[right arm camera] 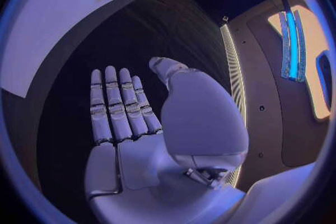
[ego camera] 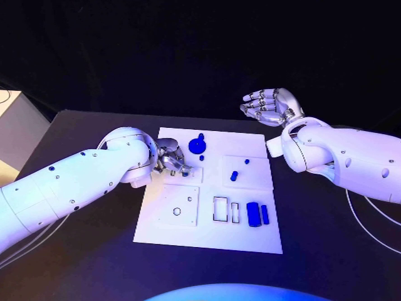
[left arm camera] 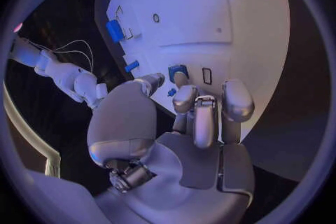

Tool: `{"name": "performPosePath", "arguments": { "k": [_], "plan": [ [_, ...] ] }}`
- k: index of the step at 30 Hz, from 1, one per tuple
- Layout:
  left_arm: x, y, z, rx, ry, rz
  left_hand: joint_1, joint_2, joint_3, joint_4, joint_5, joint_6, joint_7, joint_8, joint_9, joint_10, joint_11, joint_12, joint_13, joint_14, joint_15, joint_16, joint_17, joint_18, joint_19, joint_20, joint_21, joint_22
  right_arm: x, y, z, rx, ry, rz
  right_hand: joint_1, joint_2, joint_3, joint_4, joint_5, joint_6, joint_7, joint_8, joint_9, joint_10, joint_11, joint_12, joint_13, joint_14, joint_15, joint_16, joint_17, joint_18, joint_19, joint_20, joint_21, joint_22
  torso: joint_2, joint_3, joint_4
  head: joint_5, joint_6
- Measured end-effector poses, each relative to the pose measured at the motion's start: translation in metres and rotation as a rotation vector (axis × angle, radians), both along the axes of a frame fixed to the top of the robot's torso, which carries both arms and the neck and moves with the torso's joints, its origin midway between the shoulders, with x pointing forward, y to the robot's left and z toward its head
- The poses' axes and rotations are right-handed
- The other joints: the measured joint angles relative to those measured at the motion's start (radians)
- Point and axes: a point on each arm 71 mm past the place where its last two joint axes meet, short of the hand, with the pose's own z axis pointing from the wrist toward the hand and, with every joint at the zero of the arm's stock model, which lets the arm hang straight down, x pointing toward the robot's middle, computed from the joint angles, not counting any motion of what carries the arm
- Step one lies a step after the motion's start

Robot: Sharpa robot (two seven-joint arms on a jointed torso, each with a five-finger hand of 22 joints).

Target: Assemble the parts on the task board

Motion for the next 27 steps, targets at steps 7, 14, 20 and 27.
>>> {"name": "performPosePath", "arguments": {
  "k": [7, 14, 20, 27],
  "plan": [
    [0.0, -0.001, 0.006, -0.015, -0.012, 0.0, 0.0, 0.0, -0.003, 0.003, -0.001, 0.0, 0.0, 0.0, 0.0, 0.0, 0.0, 0.0, 0.0, 0.0, 0.0, 0.0, 0.0, 0.0, 0.0, 0.0, 0.0, 0.0, 0.0, -0.001, 0.0, 0.0, 0.0, -0.001, -0.001, 0.001, 0.0, 0.0, 0.0, 0.0, 0.0, 0.0, 0.0, 0.0, 0.0, 0.0, 0.0, -0.002, 0.002, 0.0, -0.002, 0.0, -0.004, 0.004, 0.0, -0.002, 0.0, 0.0007, 0.0, 0.0, 0.0],
    [0.001, 0.002, 0.009, -0.021, -0.018, 0.006, 0.0, 0.0, -0.005, 0.0, -0.001, 0.0, 0.0, 0.0, 0.0, 0.0, 0.0, 0.0, 0.0, 0.0, 0.0, 0.0, 0.0, 0.0, 0.0, 0.0, 0.0, 0.001, 0.0, -0.001, 0.0, 0.0, 0.0, -0.002, -0.001, 0.001, 0.0, 0.0, 0.0, 0.0, 0.0, 0.0, 0.0, -0.004, 0.004, 0.0, 0.0, -0.002, 0.002, 0.0, -0.002, 0.0, -0.007, 0.0, 0.0, -0.002, 0.0, 0.0012, 0.0001, 0.0, 0.001],
    [0.002, 0.007, 0.014, -0.033, -0.026, 0.016, 0.004, 0.003, -0.008, -0.003, -0.006, 0.0, 0.0, 0.0, 0.001, 0.0, 0.0, 0.0, -0.001, 0.0, 0.0, 0.0, 0.0, 0.0, 0.0, 0.0, 0.0, 0.001, 0.0, -0.002, 0.0, -0.001, 0.001, -0.004, -0.001, 0.001, 0.0, 0.0, 0.0, 0.0, 0.0, 0.0, 0.0, -0.004, 0.004, 0.0, -0.001, -0.002, 0.002, 0.0, -0.004, 0.0, -0.007, 0.0, 0.0, -0.004, 0.0, 0.0012, 0.0002, -0.001, 0.0],
    [0.003, 0.011, 0.018, -0.043, -0.029, 0.024, 0.049, 0.001, -0.015, -0.01, -0.006, 0.0, 0.0, -0.004, 0.003, 0.0, 0.0, 0.0, -0.001, 0.0, 0.0, 0.0, 0.0, 0.0, 0.0, 0.0, 0.0, 0.002, 0.0, -0.003, 0.0, -0.001, 0.001, -0.005, -0.001, 0.001, 0.0, 0.0, 0.0, 0.0, 0.0, 0.0, 0.0, -0.004, 0.004, 0.0, -0.001, -0.002, 0.002, 0.0, -0.004, 0.0, -0.007, 0.0, 0.0, -0.004, 0.0, 0.0012, 0.0003, -0.001, 0.0]
  ]
}}
